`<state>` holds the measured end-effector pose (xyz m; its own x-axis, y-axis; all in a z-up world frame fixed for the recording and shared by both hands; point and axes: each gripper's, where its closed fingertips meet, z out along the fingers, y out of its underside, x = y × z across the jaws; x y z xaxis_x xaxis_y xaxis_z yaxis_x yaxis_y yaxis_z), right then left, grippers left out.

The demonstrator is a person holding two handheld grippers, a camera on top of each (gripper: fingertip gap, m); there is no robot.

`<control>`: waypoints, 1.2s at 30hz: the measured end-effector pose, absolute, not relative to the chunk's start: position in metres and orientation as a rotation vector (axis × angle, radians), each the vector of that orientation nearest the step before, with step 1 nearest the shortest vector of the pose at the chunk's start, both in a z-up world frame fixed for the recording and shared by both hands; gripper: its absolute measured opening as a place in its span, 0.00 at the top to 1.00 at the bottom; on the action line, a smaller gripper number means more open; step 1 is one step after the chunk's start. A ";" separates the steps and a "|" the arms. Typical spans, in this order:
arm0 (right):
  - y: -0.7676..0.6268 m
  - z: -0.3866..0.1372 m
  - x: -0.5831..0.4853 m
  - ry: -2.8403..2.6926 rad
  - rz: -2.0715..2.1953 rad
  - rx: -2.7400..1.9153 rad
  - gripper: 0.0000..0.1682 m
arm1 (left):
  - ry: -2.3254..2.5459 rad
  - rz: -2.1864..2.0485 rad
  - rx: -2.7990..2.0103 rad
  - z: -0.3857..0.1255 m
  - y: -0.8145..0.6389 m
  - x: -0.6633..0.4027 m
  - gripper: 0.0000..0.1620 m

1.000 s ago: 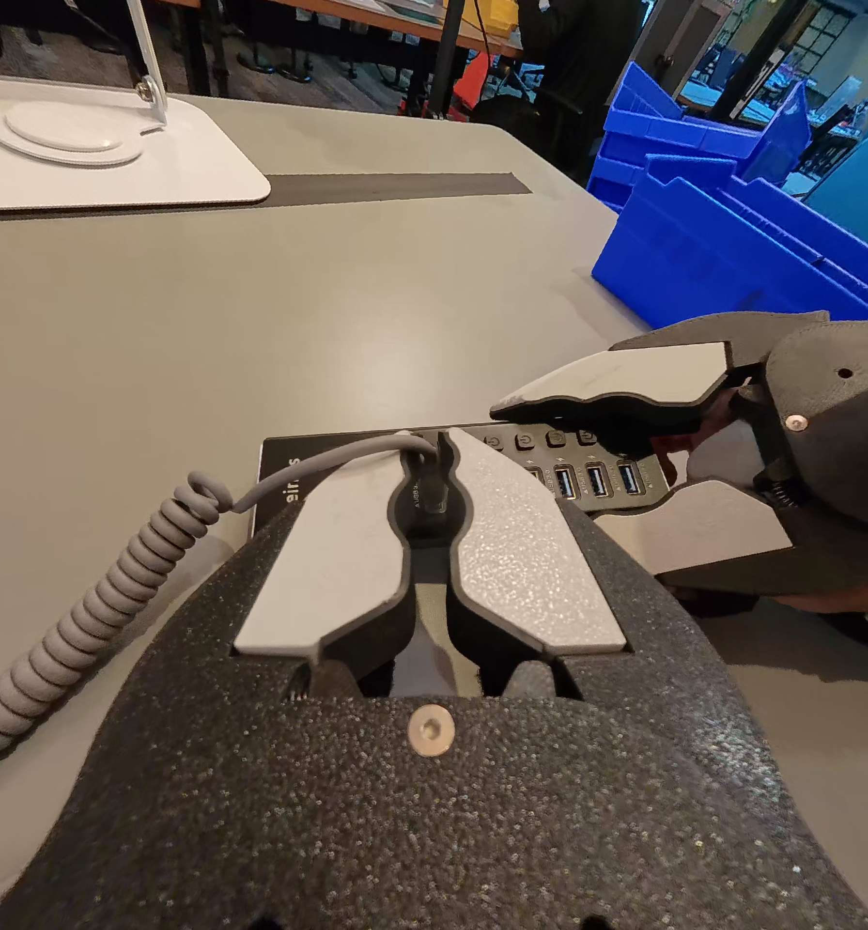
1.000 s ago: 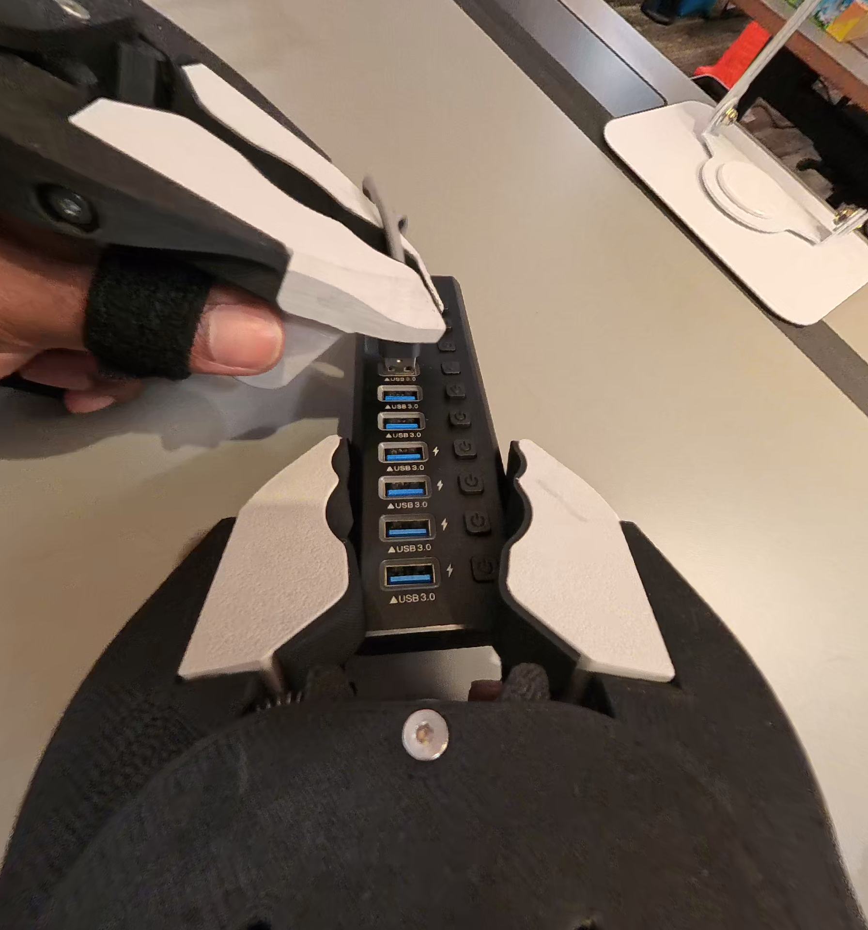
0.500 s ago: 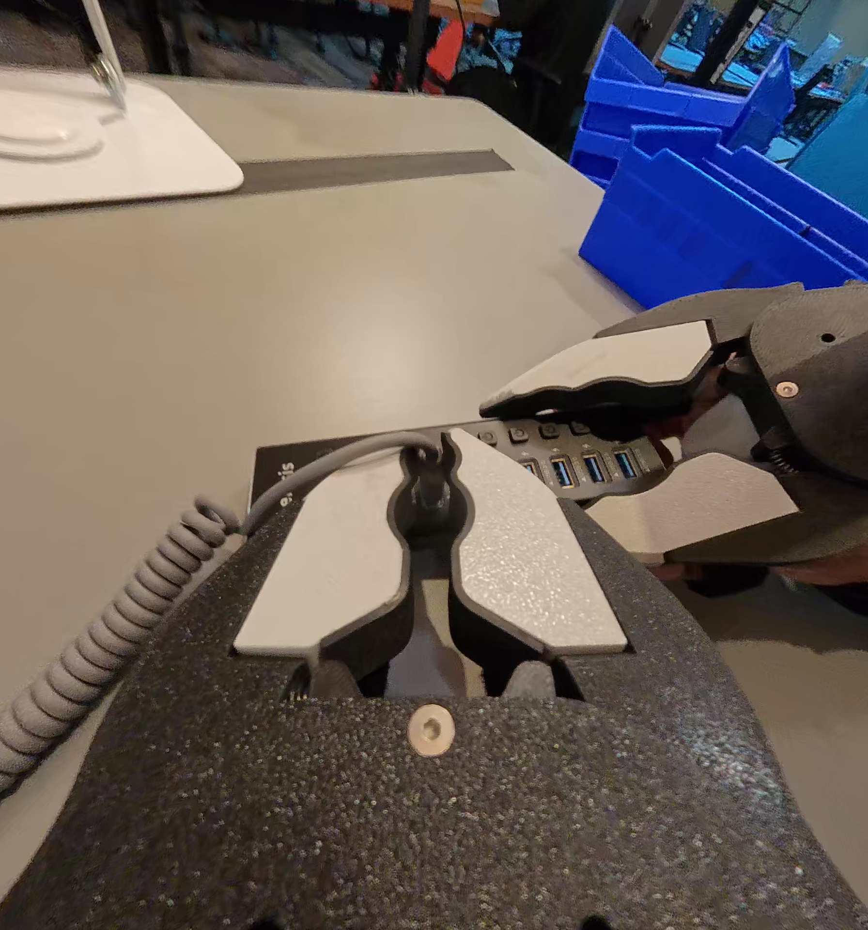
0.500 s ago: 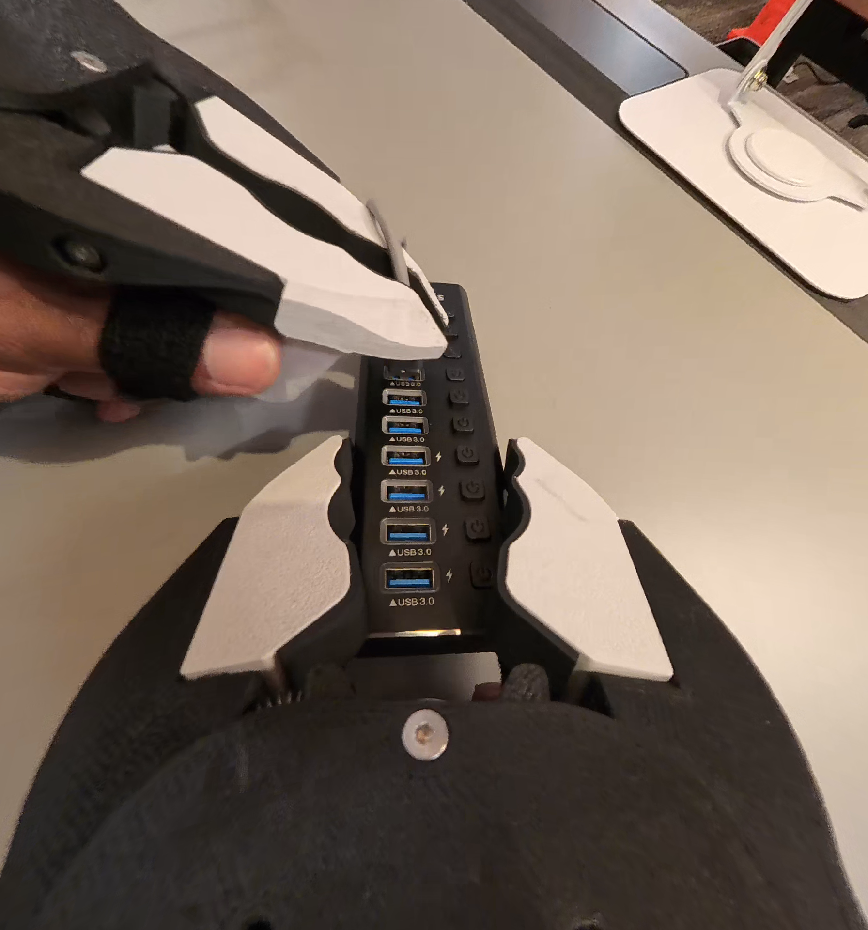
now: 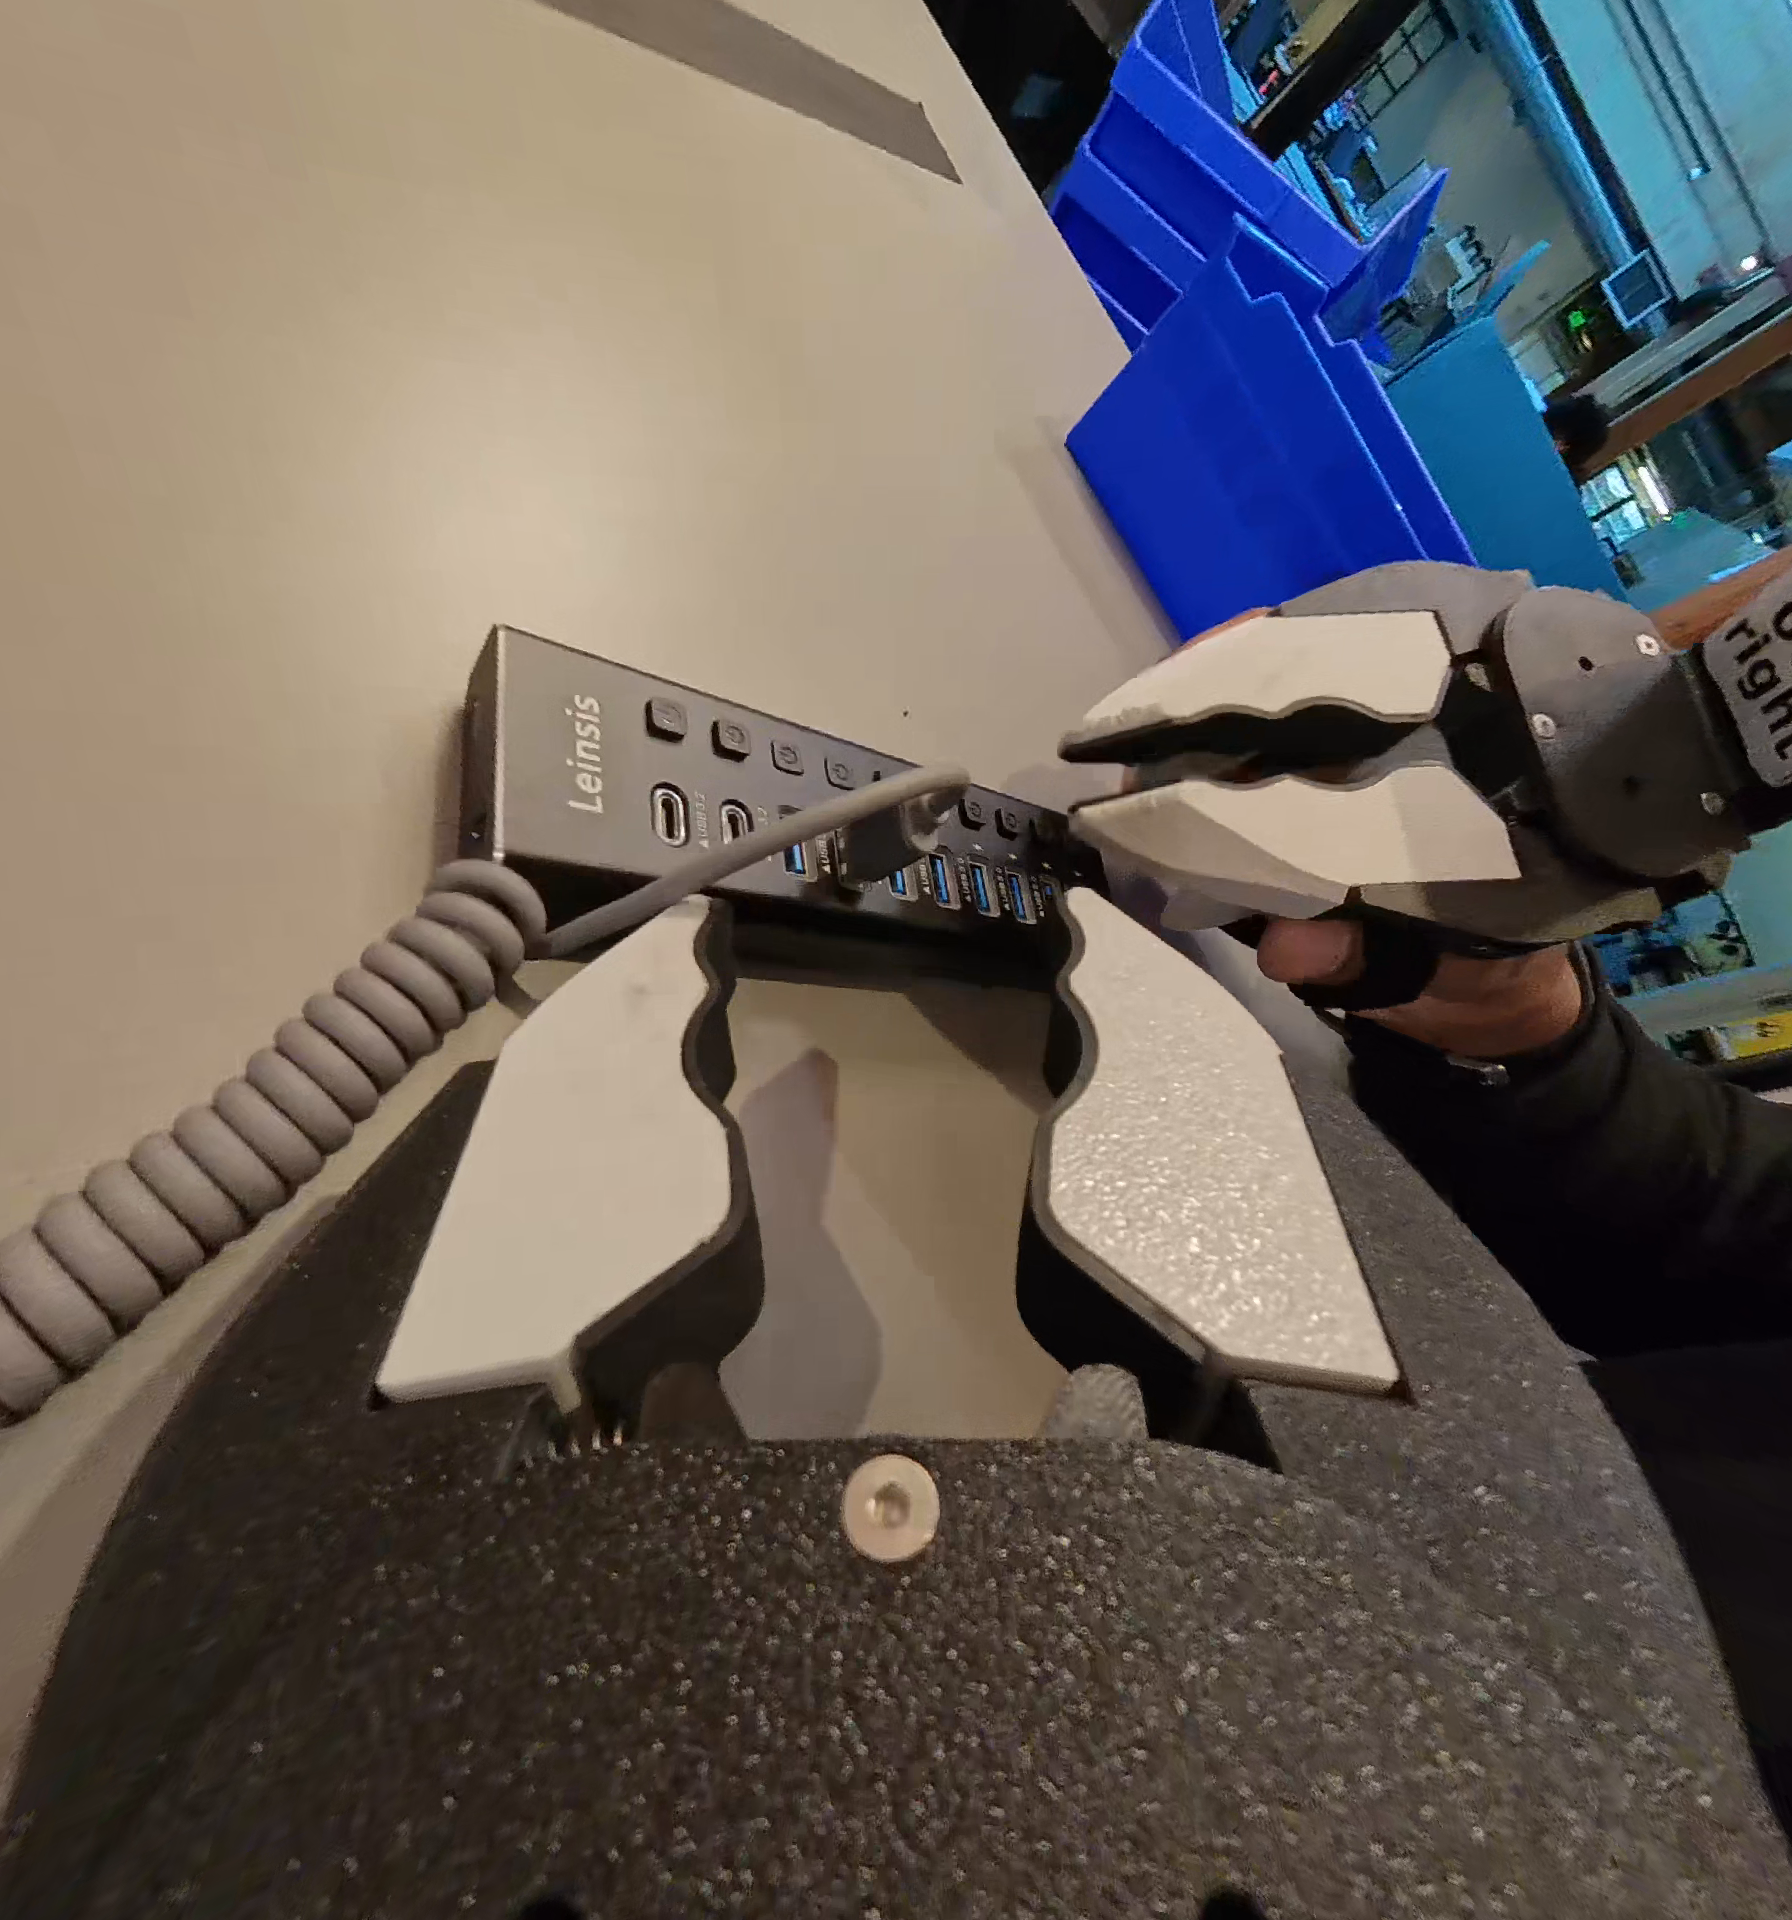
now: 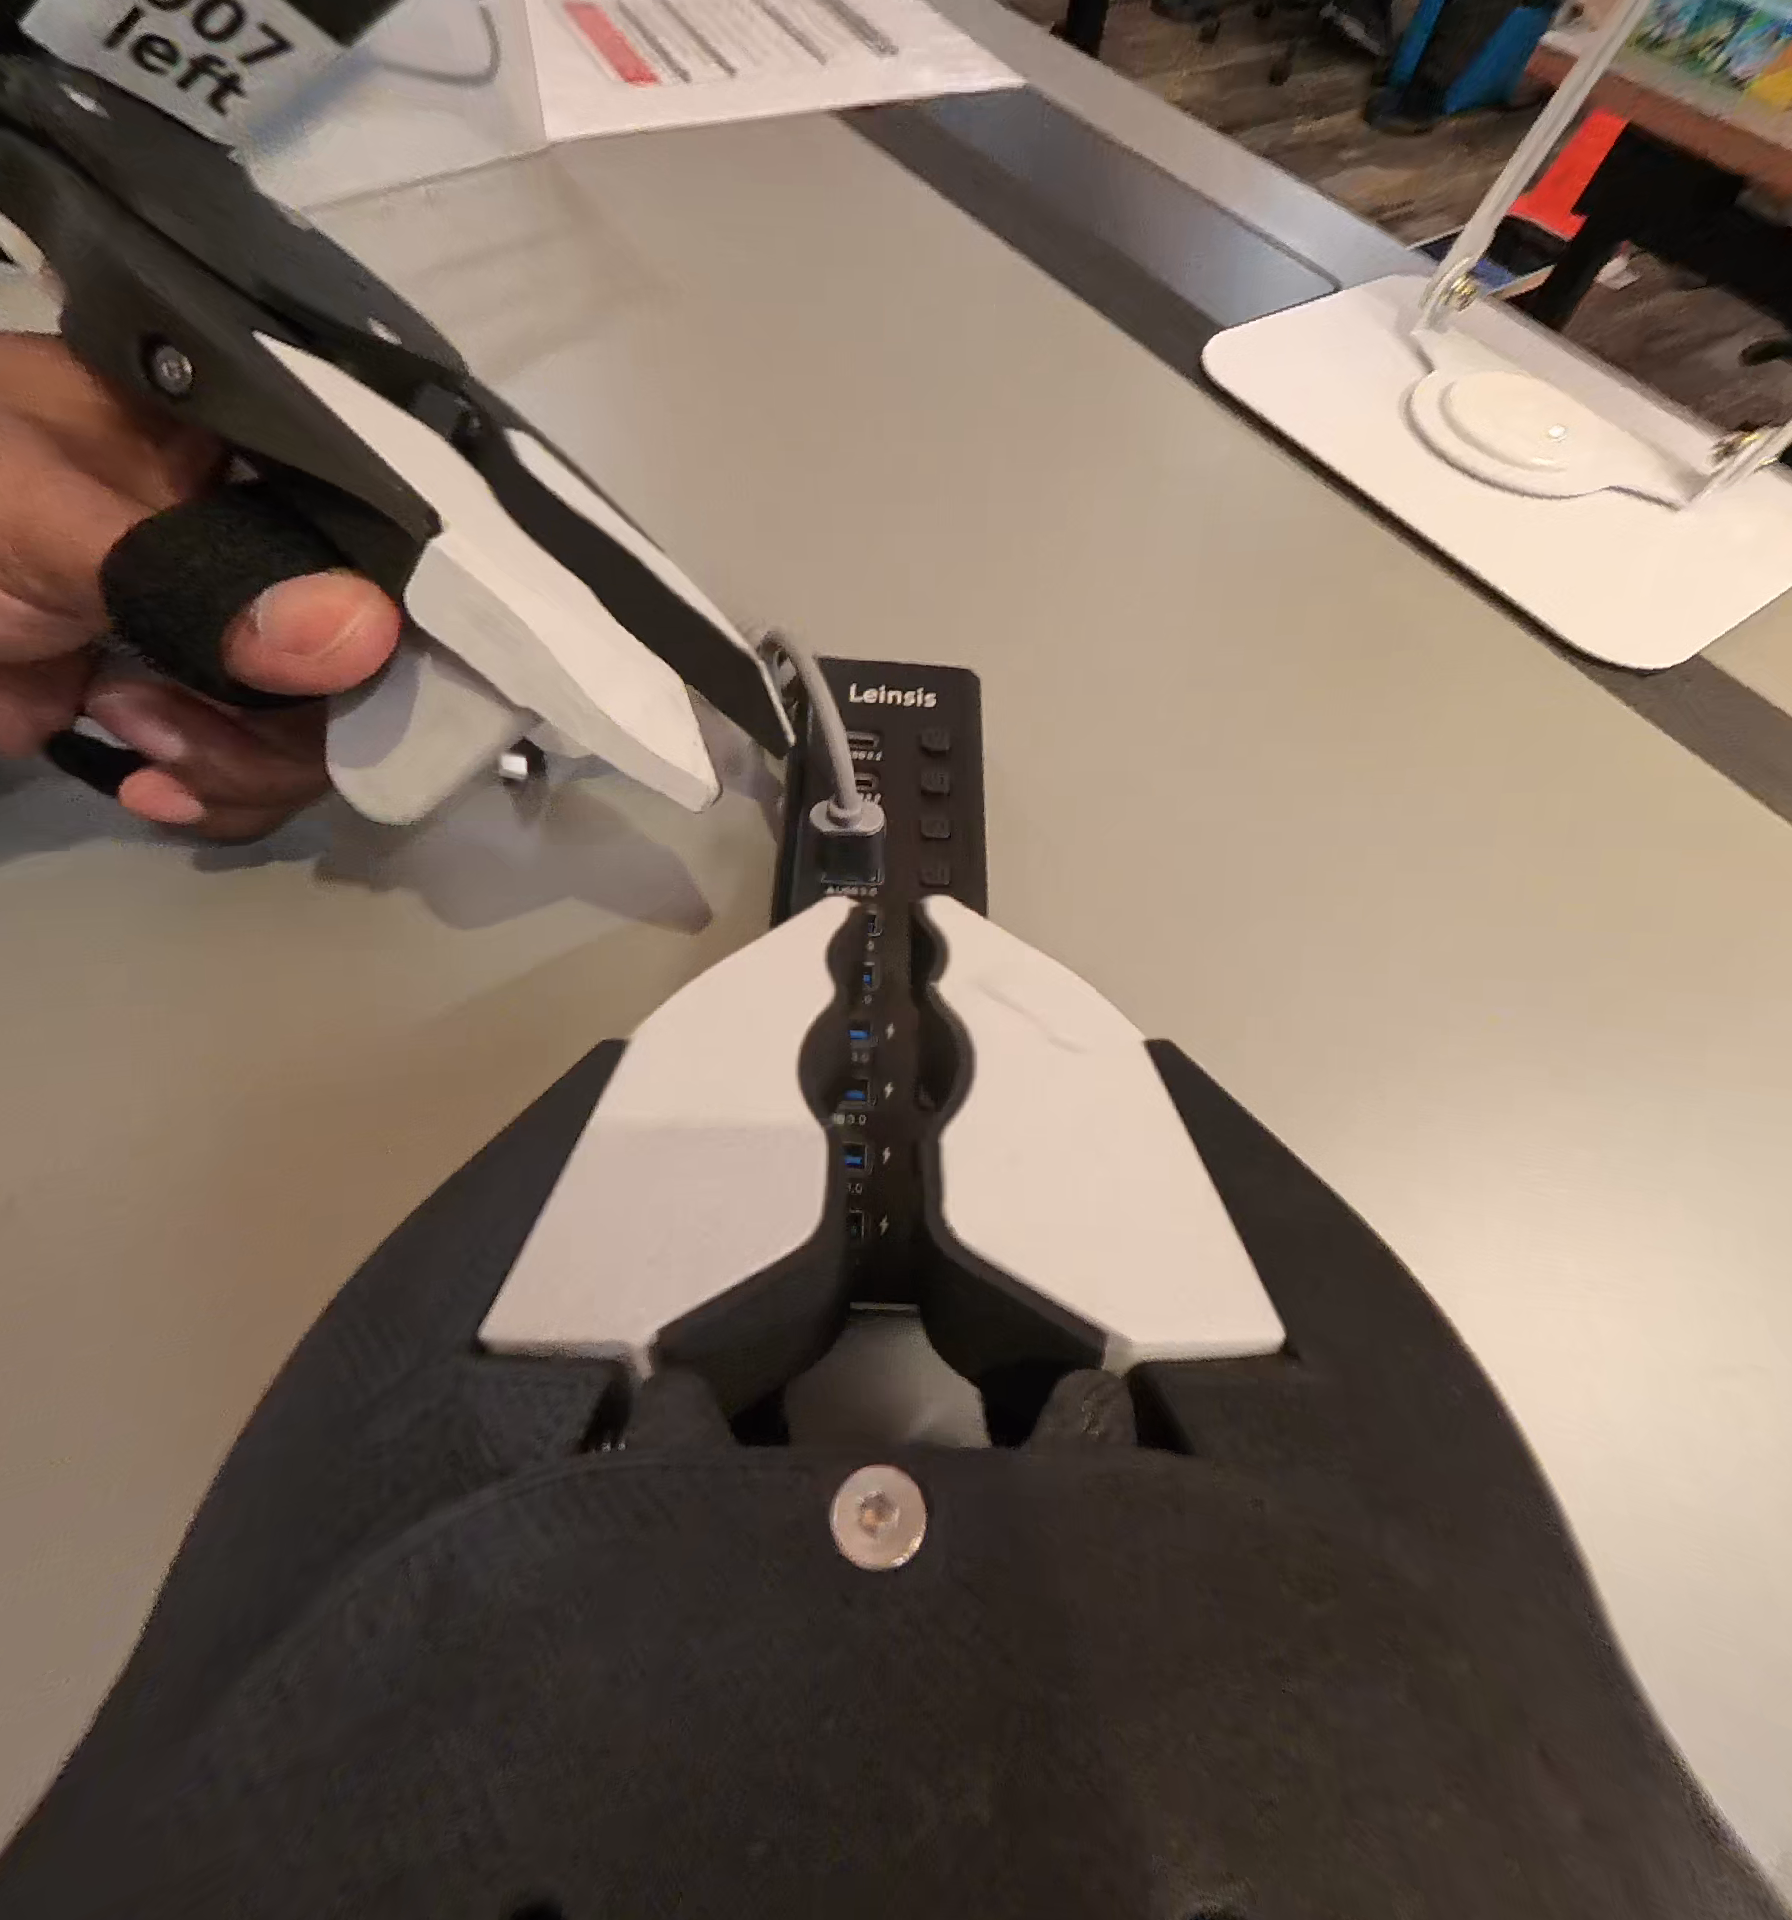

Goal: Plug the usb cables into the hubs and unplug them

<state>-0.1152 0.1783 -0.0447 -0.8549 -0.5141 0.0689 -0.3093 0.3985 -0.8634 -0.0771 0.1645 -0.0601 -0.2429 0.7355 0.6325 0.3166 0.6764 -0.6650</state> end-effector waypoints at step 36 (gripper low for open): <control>0.190 -0.082 -0.109 2.389 -0.879 -0.429 0.65 | -1.776 0.230 -0.498 -0.065 0.166 -0.076 0.70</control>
<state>-0.1085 0.1901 -0.0823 -0.7959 -0.4650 -0.3878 -0.1029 0.7350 -0.6702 -0.0764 0.1660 -0.0648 -0.1916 0.4472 0.8737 0.2097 0.8883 -0.4087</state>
